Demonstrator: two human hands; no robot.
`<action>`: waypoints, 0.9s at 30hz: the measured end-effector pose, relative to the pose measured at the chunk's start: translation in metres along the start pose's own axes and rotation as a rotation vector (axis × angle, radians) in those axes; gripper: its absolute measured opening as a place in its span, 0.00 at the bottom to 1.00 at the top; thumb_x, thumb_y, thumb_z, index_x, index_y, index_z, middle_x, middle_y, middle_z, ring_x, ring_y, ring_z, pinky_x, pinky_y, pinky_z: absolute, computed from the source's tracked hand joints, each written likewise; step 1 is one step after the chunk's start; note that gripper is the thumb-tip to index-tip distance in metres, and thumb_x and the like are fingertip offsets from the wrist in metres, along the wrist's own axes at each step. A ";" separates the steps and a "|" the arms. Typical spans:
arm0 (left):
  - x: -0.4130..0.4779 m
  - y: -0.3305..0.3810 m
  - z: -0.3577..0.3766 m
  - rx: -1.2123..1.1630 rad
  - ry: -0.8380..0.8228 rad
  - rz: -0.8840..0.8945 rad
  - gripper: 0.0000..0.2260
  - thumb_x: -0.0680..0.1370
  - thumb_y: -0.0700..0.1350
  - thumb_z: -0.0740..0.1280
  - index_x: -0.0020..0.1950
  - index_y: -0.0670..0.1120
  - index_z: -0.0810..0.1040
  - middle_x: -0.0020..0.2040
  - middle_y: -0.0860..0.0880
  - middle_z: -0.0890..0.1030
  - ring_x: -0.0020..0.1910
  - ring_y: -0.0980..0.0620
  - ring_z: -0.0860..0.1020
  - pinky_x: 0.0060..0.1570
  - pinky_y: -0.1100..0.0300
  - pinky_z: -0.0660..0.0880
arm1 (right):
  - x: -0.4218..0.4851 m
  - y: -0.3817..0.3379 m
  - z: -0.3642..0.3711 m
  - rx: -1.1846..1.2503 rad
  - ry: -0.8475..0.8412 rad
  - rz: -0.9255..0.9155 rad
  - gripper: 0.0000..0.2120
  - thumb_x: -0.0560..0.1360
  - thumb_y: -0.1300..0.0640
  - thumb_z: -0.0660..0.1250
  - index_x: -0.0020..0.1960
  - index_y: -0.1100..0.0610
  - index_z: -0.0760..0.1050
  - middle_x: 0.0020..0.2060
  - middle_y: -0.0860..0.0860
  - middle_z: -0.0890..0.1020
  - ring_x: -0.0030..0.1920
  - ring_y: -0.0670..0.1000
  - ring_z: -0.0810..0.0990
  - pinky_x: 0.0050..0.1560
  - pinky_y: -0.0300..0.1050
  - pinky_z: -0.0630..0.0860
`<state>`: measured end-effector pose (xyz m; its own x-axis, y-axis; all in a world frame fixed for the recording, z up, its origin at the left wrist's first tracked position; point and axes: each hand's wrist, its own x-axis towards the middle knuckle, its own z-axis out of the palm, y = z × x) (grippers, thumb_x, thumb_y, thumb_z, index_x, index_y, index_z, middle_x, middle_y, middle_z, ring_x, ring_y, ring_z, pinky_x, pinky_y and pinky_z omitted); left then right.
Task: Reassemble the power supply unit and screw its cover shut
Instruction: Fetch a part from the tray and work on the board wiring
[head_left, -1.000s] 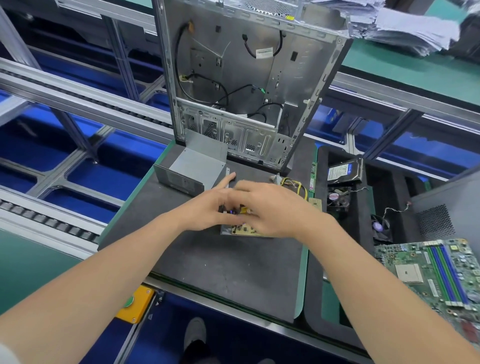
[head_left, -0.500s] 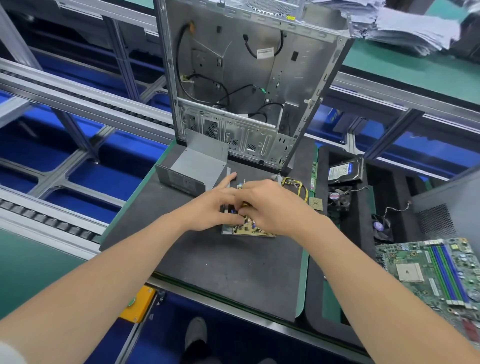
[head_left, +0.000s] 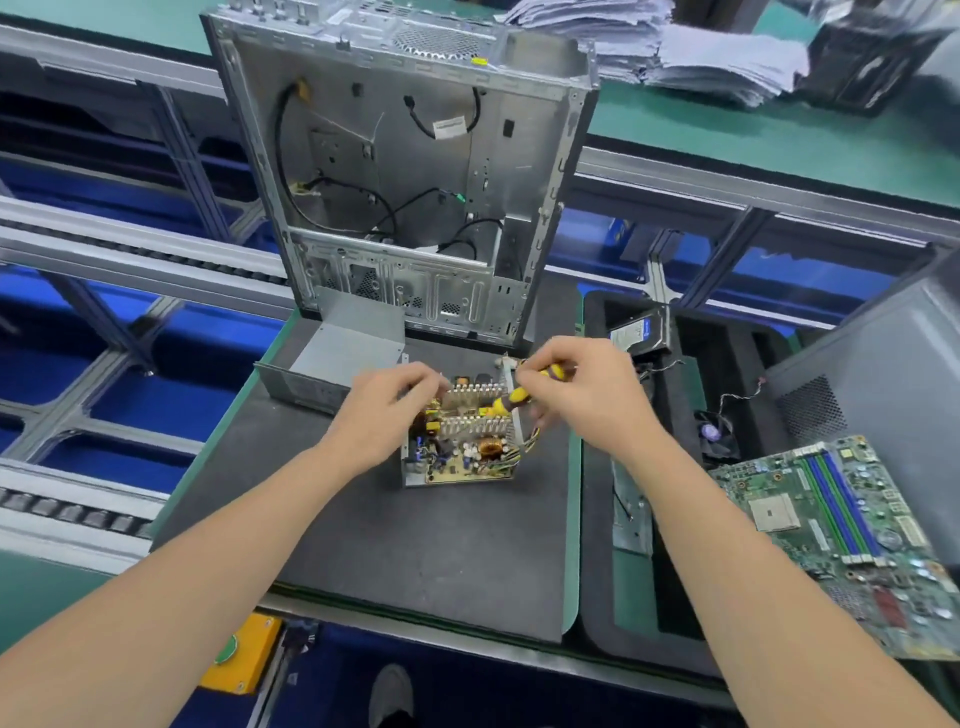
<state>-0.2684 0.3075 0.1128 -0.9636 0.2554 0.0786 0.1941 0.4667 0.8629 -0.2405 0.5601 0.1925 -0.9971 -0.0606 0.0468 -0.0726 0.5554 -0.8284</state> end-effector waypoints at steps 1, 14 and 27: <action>0.003 0.010 0.007 0.046 0.098 -0.001 0.12 0.82 0.54 0.60 0.50 0.58 0.84 0.47 0.62 0.84 0.53 0.62 0.80 0.56 0.50 0.78 | 0.000 0.016 -0.021 0.194 0.060 0.105 0.03 0.75 0.62 0.73 0.43 0.58 0.83 0.34 0.53 0.86 0.34 0.55 0.86 0.39 0.49 0.84; 0.020 0.086 0.183 0.328 -0.368 0.250 0.09 0.82 0.43 0.64 0.58 0.52 0.81 0.54 0.56 0.79 0.57 0.55 0.77 0.62 0.53 0.75 | -0.070 0.213 -0.086 0.033 0.366 0.476 0.16 0.84 0.68 0.58 0.68 0.54 0.64 0.62 0.56 0.76 0.51 0.56 0.79 0.43 0.46 0.75; 0.059 0.072 0.311 1.136 -0.605 0.332 0.08 0.76 0.35 0.67 0.45 0.49 0.78 0.49 0.50 0.83 0.51 0.49 0.80 0.61 0.56 0.65 | -0.067 0.248 -0.043 -0.384 0.621 0.339 0.11 0.82 0.65 0.64 0.64 0.65 0.75 0.53 0.61 0.75 0.53 0.62 0.73 0.55 0.58 0.72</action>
<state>-0.2540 0.6198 0.0241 -0.6651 0.6901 -0.2853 0.7327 0.6769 -0.0706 -0.1923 0.7380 0.0080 -0.7895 0.5721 0.2223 0.3461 0.7140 -0.6087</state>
